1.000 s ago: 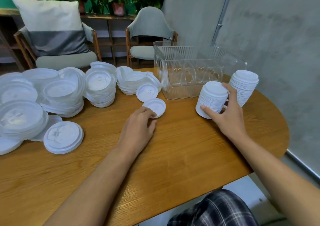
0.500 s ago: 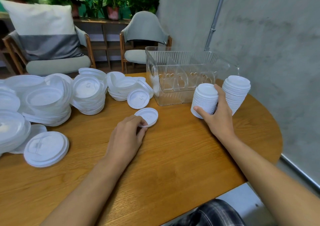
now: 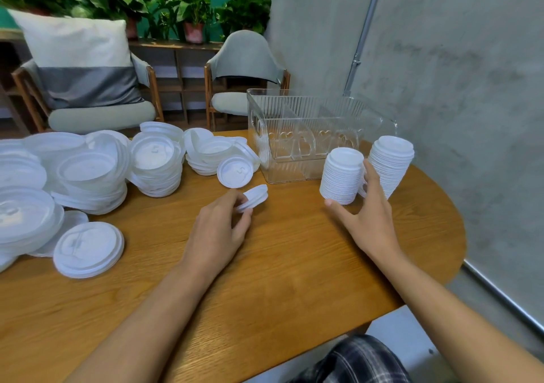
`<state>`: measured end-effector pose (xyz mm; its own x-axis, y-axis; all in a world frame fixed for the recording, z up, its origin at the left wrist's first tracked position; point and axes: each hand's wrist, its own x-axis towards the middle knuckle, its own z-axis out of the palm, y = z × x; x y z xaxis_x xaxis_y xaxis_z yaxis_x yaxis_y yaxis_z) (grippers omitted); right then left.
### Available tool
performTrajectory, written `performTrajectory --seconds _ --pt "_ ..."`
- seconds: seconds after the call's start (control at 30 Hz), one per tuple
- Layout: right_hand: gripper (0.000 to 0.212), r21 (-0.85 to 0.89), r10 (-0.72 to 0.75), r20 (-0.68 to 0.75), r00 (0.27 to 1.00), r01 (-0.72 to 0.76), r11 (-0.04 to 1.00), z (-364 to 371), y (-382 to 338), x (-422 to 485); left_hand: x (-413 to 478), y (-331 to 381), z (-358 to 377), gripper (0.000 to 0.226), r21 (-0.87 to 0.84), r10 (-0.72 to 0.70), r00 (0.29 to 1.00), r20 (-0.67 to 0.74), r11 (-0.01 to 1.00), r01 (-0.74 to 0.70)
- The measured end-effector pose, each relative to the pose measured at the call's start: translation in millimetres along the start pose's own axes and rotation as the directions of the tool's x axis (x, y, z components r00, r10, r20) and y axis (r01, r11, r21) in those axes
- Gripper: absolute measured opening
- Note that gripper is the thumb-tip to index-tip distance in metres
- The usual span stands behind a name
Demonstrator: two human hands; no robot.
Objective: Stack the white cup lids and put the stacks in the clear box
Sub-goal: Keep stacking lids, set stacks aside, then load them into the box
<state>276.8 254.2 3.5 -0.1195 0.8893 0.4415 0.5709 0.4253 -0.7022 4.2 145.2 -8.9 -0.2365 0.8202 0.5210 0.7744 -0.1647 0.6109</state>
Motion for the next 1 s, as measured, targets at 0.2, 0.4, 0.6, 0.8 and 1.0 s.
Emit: performTrajectory --seconds 0.2,0.4,0.6,0.8,1.0 --pt "0.071 -0.050 -0.152 0.056 0.987 0.155 0.987 10.7 -34.3 -35.8 -0.3 10.0 -6.4 0.016 -0.284 -0.188 0.979 -0.079 0.946 0.159" --pt "0.078 0.121 -0.269 0.275 0.923 0.244 0.962 58.1 -77.6 -41.6 3.0 6.0 -15.9 0.011 -0.635 -0.491 0.867 0.088 0.643 0.429" --pt "0.077 0.180 -0.263 0.237 0.935 0.224 0.958 102.0 -100.2 -21.7 4.7 0.7 -17.5 0.012 -0.554 -0.528 0.845 0.084 0.680 0.480" --pt "0.074 0.186 -0.305 0.368 0.878 0.252 0.950 107.8 -90.3 4.0 4.5 -5.7 -21.4 0.015 -0.265 -0.442 0.897 -0.022 0.867 0.421" --pt "0.084 0.240 -0.314 0.552 0.773 0.213 0.947 105.9 -77.8 3.8 10.3 -19.0 -23.5 0.021 -0.391 -0.459 0.886 0.063 0.806 0.445"
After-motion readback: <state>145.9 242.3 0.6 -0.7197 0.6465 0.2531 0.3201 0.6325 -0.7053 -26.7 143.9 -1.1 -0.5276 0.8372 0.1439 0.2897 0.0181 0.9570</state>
